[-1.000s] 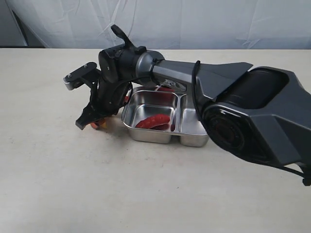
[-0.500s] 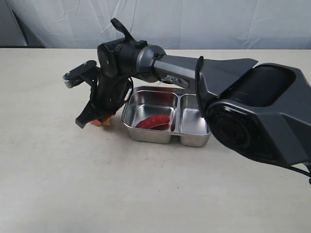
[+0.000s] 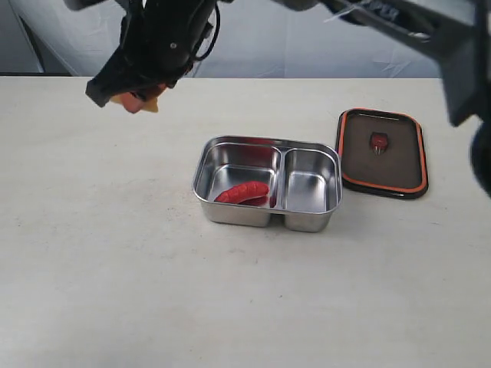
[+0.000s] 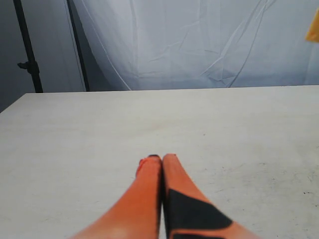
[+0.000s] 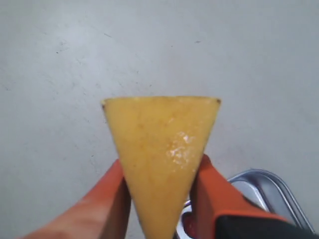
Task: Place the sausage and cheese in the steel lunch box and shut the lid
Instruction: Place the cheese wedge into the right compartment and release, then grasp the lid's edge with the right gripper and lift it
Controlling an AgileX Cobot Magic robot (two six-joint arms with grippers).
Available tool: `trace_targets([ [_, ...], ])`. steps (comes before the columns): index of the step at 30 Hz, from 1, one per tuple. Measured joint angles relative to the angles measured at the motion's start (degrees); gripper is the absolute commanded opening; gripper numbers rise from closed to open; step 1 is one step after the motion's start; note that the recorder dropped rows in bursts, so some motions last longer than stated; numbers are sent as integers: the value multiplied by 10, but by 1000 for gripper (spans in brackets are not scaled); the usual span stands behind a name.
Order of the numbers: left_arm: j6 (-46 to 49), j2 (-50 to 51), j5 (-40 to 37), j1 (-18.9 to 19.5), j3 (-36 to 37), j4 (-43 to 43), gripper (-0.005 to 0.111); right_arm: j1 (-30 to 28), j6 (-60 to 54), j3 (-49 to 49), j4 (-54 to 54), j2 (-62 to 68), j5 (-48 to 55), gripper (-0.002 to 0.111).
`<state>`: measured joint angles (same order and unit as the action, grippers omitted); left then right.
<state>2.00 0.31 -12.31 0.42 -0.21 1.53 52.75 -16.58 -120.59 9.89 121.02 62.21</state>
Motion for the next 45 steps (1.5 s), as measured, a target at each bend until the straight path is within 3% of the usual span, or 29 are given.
trace_targets([
  [4,0,0,0,0,0,-1,0,0,22,77,-25,-76,-19,-1],
  [12,0,0,0,0,0,-3,0,-12,132,393,-107,-248,-182,-1],
  [17,0,0,0,0,0,-5,0,-62,194,569,-132,-317,-294,-1],
  [21,0,0,0,0,0,-11,0,-126,210,649,-134,-331,-356,-1],
  [26,0,0,0,0,0,-15,0,-190,212,674,-136,-317,-406,-1],
  [29,0,0,0,0,0,-15,0,-200,212,674,-136,-298,-409,16],
  [32,0,0,0,0,0,-15,0,-200,206,674,-136,-284,-409,41],
  [34,0,0,0,0,0,-15,0,-200,202,674,-136,-275,-410,49],
  [41,0,0,0,0,0,-15,0,-201,202,662,-137,-274,-397,50],
  [45,0,0,0,0,0,-15,0,-254,267,635,-137,-274,-343,50],
])
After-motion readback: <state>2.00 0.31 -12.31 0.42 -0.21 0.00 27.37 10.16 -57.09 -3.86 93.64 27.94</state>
